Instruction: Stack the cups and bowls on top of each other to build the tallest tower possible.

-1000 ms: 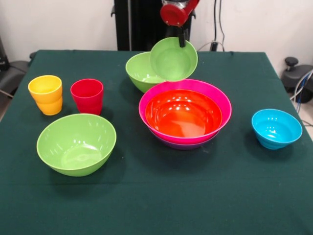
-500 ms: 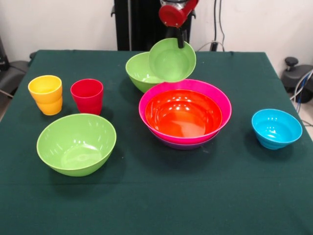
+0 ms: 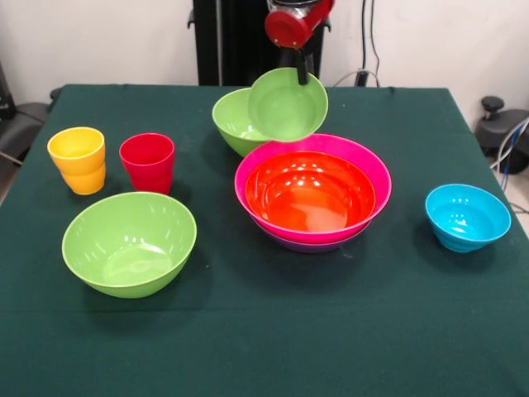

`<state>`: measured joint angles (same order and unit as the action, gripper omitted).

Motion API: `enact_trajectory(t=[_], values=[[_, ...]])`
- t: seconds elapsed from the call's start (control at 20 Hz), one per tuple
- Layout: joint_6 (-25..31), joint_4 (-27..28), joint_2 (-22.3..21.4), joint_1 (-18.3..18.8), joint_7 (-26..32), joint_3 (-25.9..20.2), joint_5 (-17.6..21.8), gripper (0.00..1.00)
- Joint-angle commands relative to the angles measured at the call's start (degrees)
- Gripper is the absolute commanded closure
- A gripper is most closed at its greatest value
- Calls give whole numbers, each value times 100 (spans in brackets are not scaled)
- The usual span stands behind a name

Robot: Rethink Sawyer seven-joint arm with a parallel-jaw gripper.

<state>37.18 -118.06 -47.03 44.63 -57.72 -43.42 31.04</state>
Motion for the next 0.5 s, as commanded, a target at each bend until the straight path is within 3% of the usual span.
enact_trajectory(t=[0.05,0.1,0.15,0.5], values=[[-275,249,4,-325,-1090,371,-94,100],[-320,226,-11,-324,-1094,387,-88,100],[-294,227,-21,-351,-1081,417,-122,0],[-294,250,-55,-442,-1097,495,-136,0]])
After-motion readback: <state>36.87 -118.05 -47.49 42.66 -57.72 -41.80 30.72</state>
